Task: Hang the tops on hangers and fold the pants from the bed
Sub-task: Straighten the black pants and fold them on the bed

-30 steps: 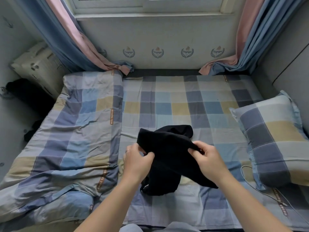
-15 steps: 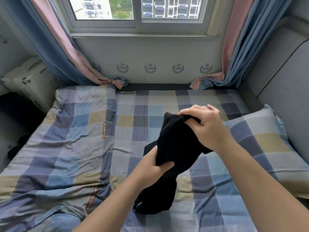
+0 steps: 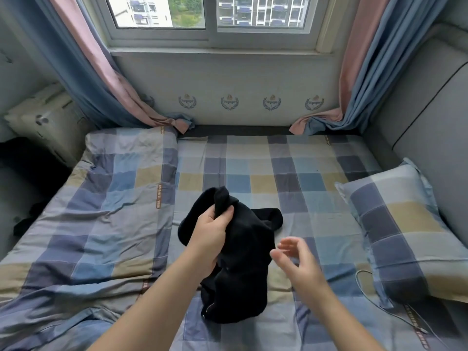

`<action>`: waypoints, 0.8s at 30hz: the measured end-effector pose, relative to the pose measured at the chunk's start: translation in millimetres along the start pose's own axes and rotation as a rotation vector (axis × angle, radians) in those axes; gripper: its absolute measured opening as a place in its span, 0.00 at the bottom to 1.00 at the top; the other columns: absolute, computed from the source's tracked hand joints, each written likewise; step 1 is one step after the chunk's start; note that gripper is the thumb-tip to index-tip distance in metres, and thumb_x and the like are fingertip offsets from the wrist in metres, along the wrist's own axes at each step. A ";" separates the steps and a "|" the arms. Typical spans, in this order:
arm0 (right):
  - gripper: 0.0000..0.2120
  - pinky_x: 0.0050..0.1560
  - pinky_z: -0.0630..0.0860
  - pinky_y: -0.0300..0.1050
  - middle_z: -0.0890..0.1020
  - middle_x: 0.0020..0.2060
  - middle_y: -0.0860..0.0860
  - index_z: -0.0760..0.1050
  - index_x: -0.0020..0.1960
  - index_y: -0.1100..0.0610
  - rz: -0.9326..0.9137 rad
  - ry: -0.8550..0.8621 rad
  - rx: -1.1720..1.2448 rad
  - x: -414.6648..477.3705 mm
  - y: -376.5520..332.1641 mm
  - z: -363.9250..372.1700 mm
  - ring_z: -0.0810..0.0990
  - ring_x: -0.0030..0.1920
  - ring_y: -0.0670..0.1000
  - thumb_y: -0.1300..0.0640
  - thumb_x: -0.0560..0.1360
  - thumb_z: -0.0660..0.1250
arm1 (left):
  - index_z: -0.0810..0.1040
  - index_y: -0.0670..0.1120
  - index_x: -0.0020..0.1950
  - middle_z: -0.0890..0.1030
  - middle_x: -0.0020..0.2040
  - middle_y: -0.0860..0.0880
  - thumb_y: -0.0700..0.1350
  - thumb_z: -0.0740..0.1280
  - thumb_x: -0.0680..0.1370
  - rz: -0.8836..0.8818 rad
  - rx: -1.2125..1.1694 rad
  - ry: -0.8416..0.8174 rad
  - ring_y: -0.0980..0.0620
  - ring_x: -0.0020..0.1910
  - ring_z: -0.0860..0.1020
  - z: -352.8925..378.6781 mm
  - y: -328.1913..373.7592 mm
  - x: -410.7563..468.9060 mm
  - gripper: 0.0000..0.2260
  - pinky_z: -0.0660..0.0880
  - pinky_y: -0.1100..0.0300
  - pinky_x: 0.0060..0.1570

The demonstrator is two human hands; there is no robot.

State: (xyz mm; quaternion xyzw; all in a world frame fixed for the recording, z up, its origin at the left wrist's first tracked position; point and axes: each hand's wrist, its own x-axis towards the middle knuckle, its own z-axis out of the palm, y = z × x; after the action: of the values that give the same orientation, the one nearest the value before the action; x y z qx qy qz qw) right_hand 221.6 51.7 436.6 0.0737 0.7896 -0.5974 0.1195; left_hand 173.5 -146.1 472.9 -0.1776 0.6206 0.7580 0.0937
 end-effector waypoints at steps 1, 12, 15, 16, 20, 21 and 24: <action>0.28 0.58 0.77 0.41 0.82 0.53 0.38 0.73 0.59 0.44 0.106 -0.131 0.070 -3.7 5.8 8.2 0.79 0.59 0.41 0.33 0.65 0.76 | 0.83 0.56 0.54 0.86 0.51 0.50 0.50 0.65 0.83 -0.021 -0.039 -0.008 0.49 0.55 0.83 1.5 1.4 -0.3 0.07 0.78 0.48 0.59; 0.12 0.48 0.79 0.34 0.87 0.49 0.48 0.82 0.56 0.53 -0.057 0.019 0.376 20.1 -7.0 13.6 0.85 0.52 0.45 0.67 0.80 0.65 | 0.74 0.48 0.68 0.84 0.61 0.47 0.59 0.68 0.76 -0.033 -0.175 -0.163 0.47 0.59 0.83 -1.6 22.3 11.6 0.24 0.79 0.50 0.57; 0.11 0.48 0.79 0.35 0.87 0.50 0.51 0.83 0.56 0.54 -0.150 0.052 0.379 19.4 -23.6 -4.1 0.85 0.53 0.48 0.65 0.81 0.64 | 0.71 0.52 0.71 0.82 0.64 0.51 0.65 0.68 0.74 0.086 -0.049 -0.251 0.53 0.63 0.80 -4.5 24.0 12.2 0.30 0.73 0.53 0.63; 0.11 0.50 0.80 0.36 0.87 0.51 0.52 0.82 0.57 0.54 -0.176 0.054 0.403 19.1 -31.1 -10.0 0.85 0.54 0.49 0.64 0.81 0.64 | 0.70 0.54 0.72 0.81 0.65 0.54 0.68 0.66 0.74 0.105 0.019 -0.293 0.57 0.64 0.79 -2.9 21.5 11.0 0.31 0.73 0.57 0.62; 0.11 0.50 0.81 0.41 0.86 0.53 0.54 0.85 0.56 0.51 -0.246 0.002 0.537 17.4 -75.2 -30.4 0.85 0.56 0.52 0.53 0.77 0.67 | 0.73 0.59 0.62 0.82 0.51 0.71 0.55 0.70 0.71 0.074 0.310 -0.423 0.72 0.52 0.78 14.3 0.7 1.6 0.20 0.74 0.76 0.46; 0.10 0.50 0.81 0.42 0.86 0.53 0.55 0.85 0.54 0.50 -0.256 -0.020 0.563 18.9 -86.3 -34.1 0.85 0.56 0.53 0.51 0.76 0.68 | 0.74 0.60 0.60 0.80 0.48 0.74 0.54 0.74 0.70 0.059 0.389 -0.461 0.74 0.49 0.78 19.4 -6.7 -0.5 0.20 0.73 0.78 0.43; 0.09 0.51 0.82 0.47 0.86 0.53 0.57 0.85 0.52 0.53 -0.270 -0.051 0.572 29.0 -110.3 -42.7 0.84 0.56 0.56 0.53 0.79 0.66 | 0.77 0.69 0.50 0.81 0.49 0.71 0.63 0.76 0.67 0.062 0.575 -0.481 0.71 0.49 0.79 36.1 -24.8 -3.4 0.14 0.78 0.68 0.52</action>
State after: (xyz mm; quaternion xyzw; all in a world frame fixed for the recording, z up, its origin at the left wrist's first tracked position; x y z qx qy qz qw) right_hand 160.8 61.6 541.7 -0.0162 0.5890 -0.8072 0.0334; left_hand 180.1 -105.3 457.7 0.0579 0.7735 0.5751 0.2600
